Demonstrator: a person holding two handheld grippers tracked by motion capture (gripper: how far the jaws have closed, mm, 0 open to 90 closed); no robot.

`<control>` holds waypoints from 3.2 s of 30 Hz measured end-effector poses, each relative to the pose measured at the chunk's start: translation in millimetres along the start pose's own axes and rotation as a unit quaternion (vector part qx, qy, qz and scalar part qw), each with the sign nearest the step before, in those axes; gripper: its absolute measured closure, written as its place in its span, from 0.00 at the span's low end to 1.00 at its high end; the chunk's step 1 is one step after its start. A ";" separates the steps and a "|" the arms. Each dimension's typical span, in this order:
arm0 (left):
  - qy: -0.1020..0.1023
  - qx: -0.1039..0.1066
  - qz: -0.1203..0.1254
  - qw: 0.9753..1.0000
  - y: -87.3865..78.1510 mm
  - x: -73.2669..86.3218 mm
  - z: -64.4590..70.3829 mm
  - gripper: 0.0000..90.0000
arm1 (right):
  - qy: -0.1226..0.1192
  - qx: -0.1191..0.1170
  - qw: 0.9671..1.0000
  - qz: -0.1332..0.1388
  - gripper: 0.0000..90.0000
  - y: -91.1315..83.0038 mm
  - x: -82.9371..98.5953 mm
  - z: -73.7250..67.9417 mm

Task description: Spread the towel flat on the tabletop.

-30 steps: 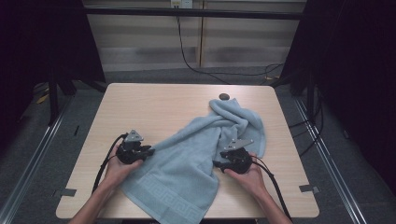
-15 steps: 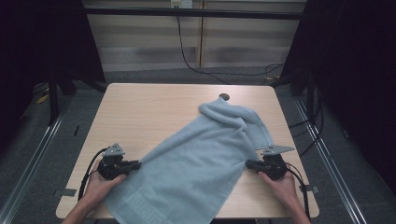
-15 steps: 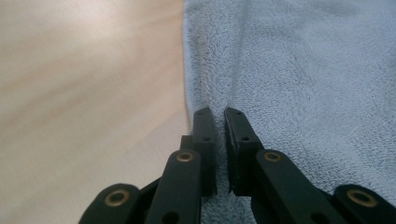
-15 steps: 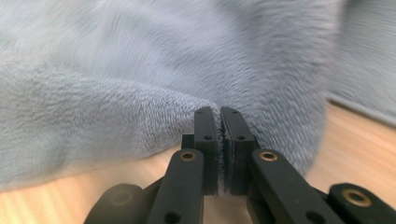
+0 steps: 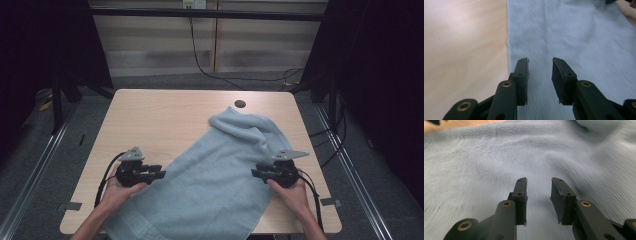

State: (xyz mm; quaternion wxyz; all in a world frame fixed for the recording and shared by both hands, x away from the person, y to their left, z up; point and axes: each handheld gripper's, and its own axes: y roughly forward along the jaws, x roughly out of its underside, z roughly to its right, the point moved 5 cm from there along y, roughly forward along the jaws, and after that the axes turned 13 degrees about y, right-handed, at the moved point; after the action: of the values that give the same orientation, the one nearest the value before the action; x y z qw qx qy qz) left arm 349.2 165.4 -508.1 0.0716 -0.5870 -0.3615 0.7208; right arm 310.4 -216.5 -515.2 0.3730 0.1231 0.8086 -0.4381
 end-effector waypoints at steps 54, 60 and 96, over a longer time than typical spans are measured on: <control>0.020 -0.001 -0.009 1.000 34.1 -5.3 11.6 0.78 | -0.058 -0.126 0.987 -0.082 0.83 49.9 37.8 -101.3; 0.016 -0.016 -0.025 0.999 55.4 -5.0 -5.3 0.77 | -0.056 -0.128 0.988 -0.059 0.74 34.5 29.4 -98.2; 0.010 -0.008 -0.021 1.000 -14.7 47.2 26.6 0.75 | 0.034 0.100 0.994 -0.008 0.71 96.9 -73.8 42.6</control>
State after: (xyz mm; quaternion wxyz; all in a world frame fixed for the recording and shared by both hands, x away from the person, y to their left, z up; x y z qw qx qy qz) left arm 306.4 189.4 -535.4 0.0849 -0.5870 -0.3789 0.7104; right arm 433.4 -184.4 -536.9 0.3280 0.1679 0.7738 -0.5152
